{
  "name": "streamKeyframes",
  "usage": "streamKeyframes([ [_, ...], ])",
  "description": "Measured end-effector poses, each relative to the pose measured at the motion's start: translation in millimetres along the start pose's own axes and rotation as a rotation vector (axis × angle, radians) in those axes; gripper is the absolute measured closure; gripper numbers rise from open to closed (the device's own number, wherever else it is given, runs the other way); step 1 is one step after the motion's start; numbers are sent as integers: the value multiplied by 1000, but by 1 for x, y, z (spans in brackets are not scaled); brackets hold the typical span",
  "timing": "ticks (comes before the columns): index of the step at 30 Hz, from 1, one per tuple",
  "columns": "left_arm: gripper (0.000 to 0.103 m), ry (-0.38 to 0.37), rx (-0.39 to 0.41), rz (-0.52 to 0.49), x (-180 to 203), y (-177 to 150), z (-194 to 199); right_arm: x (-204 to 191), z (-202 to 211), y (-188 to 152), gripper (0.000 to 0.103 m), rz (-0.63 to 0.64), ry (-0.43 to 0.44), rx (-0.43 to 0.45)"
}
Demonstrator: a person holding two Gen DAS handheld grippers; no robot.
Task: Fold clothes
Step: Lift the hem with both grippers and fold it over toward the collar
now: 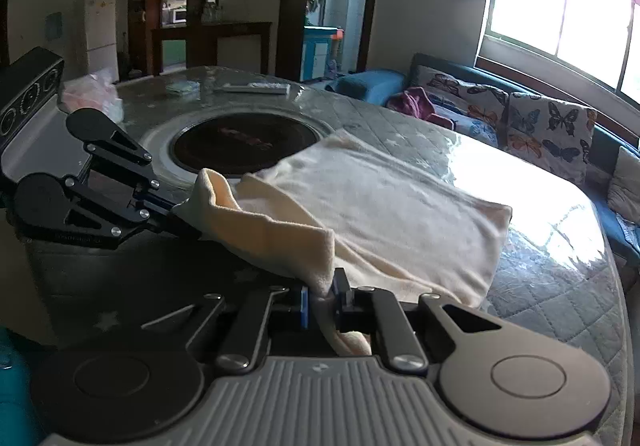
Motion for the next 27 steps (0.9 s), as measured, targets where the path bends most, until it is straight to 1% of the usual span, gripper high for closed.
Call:
streamKeyframes([
  [6,97,-92,13,-10,14,4,47,-20,45,-6,93,12,43,-11],
  [8,97,-118,16,4,18,6,64,-27,62,-6,93,10,59,-19],
  [10,97,-130,20,18,20,10,77,-34,75,-4,93,18,74,-28],
  [13,97,-125,31,5,17,19,83,-35,82,4,93,29,78,-33],
  [16,97,-108,41,21,4,30,74,-25,79,18,93,27,71,-25],
  [19,98,-76,39,45,-11,42,57,-7,65,34,94,22,63,-17],
  [24,98,-36,26,102,-39,63,15,29,25,59,94,16,59,-43],
  [27,98,-15,-3,138,-58,68,-16,50,-5,68,94,11,49,-70],
])
Point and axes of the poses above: each gripper's, at about its wrist camera, not at the fingertips, and z roughly against the way its jaws point, x to its right, y to its top, the point moved 2 cm from there along -z, roughly the way its jaws point, and after that the axes turned 1 degree about y, right-handed, at the moved point
